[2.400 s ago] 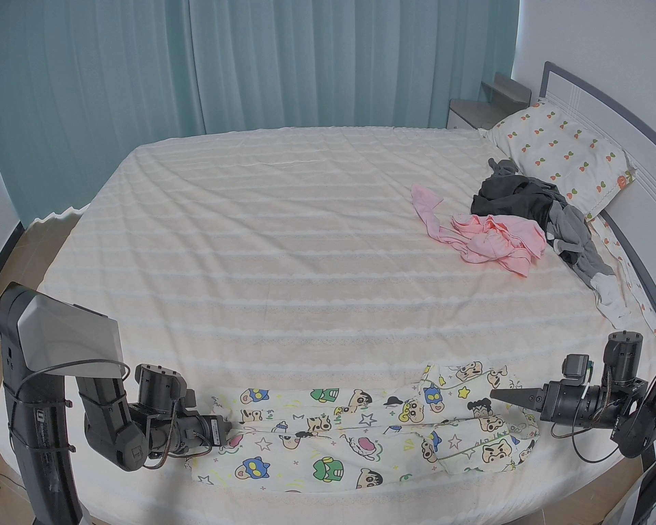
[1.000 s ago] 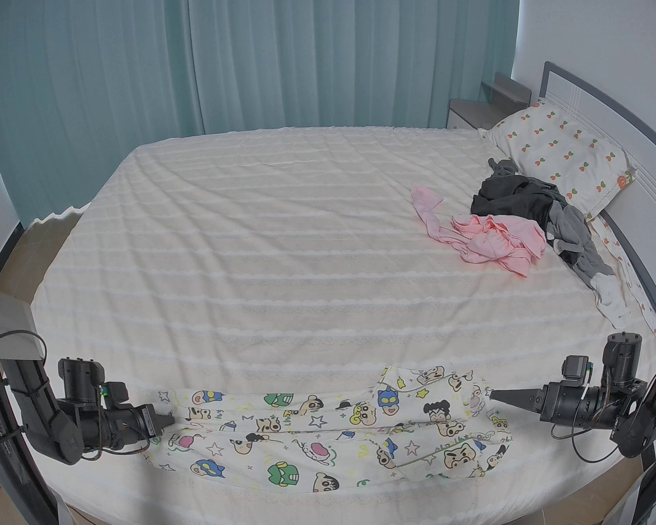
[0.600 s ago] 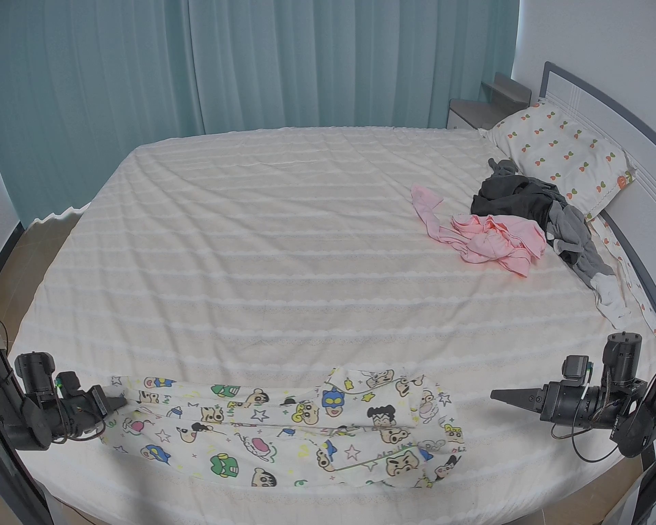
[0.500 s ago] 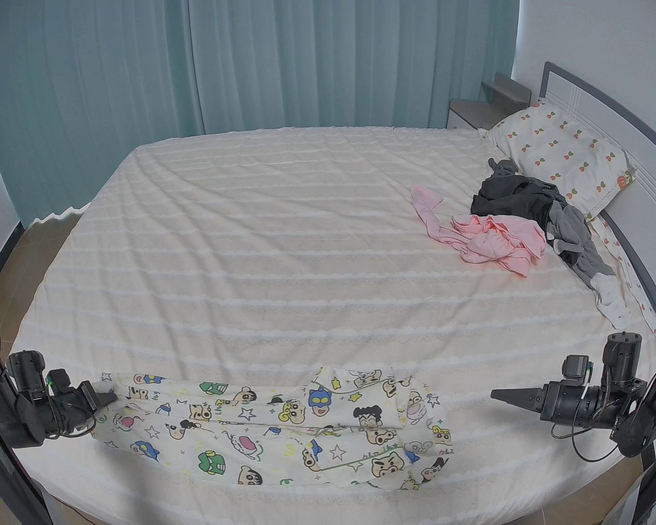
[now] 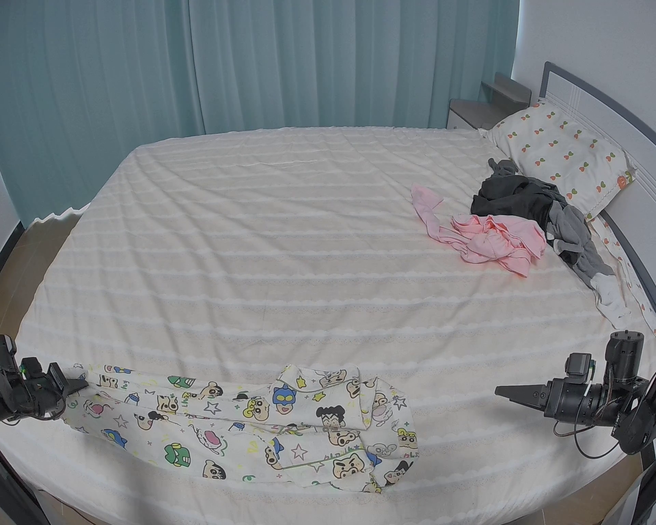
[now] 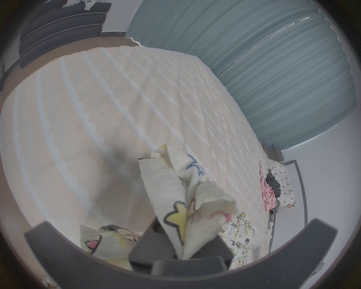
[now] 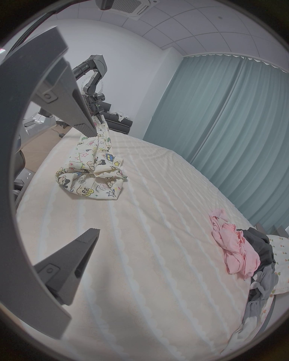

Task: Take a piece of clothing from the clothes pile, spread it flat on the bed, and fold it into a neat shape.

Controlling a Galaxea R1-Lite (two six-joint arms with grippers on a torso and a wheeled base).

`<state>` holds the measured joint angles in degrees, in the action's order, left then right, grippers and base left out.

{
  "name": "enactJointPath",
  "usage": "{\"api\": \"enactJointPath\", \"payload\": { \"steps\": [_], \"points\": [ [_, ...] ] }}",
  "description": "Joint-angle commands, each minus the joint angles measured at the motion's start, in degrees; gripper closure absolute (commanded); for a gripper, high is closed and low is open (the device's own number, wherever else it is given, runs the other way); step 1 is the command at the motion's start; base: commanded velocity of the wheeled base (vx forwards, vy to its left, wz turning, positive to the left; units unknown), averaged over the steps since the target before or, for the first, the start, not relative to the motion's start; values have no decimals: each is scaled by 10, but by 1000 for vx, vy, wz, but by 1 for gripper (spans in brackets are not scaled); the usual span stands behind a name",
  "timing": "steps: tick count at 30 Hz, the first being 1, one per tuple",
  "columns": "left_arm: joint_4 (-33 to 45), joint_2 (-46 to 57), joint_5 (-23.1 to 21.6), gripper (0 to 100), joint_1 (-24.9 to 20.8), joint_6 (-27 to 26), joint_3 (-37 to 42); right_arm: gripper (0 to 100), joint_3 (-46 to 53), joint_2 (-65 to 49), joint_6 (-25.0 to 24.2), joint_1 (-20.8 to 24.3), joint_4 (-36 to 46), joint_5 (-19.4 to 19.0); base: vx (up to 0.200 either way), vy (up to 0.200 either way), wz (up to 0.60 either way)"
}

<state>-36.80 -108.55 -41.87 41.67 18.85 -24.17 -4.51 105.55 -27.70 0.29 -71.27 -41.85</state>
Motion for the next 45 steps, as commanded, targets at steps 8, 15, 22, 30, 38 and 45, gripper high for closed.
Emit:
{"api": "enactJointPath", "payload": {
  "steps": [8, 15, 22, 30, 38, 45],
  "points": [
    [101, 176, 208, 100, -330, 137, -7, 0, -2, 3, 0, -4, -1, -2, 0, 0, 0],
    [98, 157, 399, 100, -596, 224, -39, 0, -4, 3, 1, -8, -1, -2, 0, 0, 0],
    [98, 55, 519, 100, -757, 283, -116, 0, -7, 4, 0, -8, 0, -2, 0, 0, 0],
    [71, -48, 590, 100, -846, 326, -185, 0, -7, 5, 1, -8, 0, -2, 0, 0, 0],
    [-30, -89, 595, 100, -873, 328, -185, 0, -7, 12, 2, -8, -1, -2, 0, 0, 0],
    [-41, -91, 594, 100, -888, 333, -182, 0, -7, 12, 2, -8, -1, -2, 0, 0, 0]
  ]
}}
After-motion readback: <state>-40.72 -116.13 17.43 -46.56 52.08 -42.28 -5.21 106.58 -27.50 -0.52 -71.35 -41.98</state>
